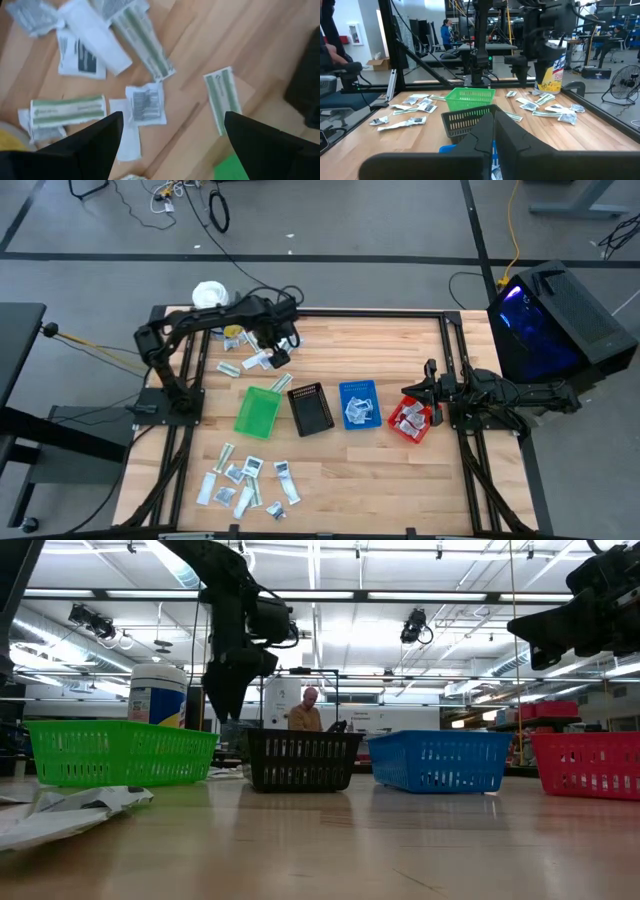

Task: Pick & Place First Aid Supplies
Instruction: Put the towelette pack into the black basket

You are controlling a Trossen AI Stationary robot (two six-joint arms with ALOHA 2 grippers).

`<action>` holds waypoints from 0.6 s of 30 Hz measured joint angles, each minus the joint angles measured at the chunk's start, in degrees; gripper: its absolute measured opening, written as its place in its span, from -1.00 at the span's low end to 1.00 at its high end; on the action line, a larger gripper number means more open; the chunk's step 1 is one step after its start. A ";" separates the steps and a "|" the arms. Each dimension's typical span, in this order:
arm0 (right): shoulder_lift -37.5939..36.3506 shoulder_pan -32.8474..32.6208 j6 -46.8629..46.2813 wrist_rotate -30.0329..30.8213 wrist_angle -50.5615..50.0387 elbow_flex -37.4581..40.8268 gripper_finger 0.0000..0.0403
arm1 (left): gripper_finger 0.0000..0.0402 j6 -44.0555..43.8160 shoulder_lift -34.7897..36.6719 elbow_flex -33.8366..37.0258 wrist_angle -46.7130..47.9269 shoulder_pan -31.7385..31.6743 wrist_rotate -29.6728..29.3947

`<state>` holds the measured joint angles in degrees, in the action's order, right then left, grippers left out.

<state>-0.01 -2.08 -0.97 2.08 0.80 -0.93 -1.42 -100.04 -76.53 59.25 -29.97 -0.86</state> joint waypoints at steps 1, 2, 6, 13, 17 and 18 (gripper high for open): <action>0.00 0.00 0.02 -0.01 0.02 0.00 -0.89 | 0.78 -0.95 -0.36 0.00 0.28 0.16 -0.54; 0.00 0.01 0.02 -0.01 0.01 0.00 -0.89 | 0.78 -1.32 -0.82 0.02 0.68 0.26 -0.83; 0.00 0.00 0.02 0.01 0.00 0.00 -0.89 | 0.78 -3.37 -1.41 0.07 0.79 0.37 -1.66; 0.00 0.00 0.00 0.01 0.02 0.00 -0.89 | 0.78 -3.53 -2.19 0.11 0.64 0.42 -3.13; 0.00 0.01 0.00 0.01 0.00 0.00 -0.89 | 0.78 -3.46 -2.52 2.26 -2.56 -0.12 -3.04; 0.00 0.01 0.00 0.01 0.02 0.00 -0.89 | 0.78 -3.46 -2.62 3.42 -3.74 -0.14 -3.02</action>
<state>-0.01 -2.07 -0.97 2.09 0.82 -0.93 -4.89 -102.66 -73.11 55.52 -30.11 -3.88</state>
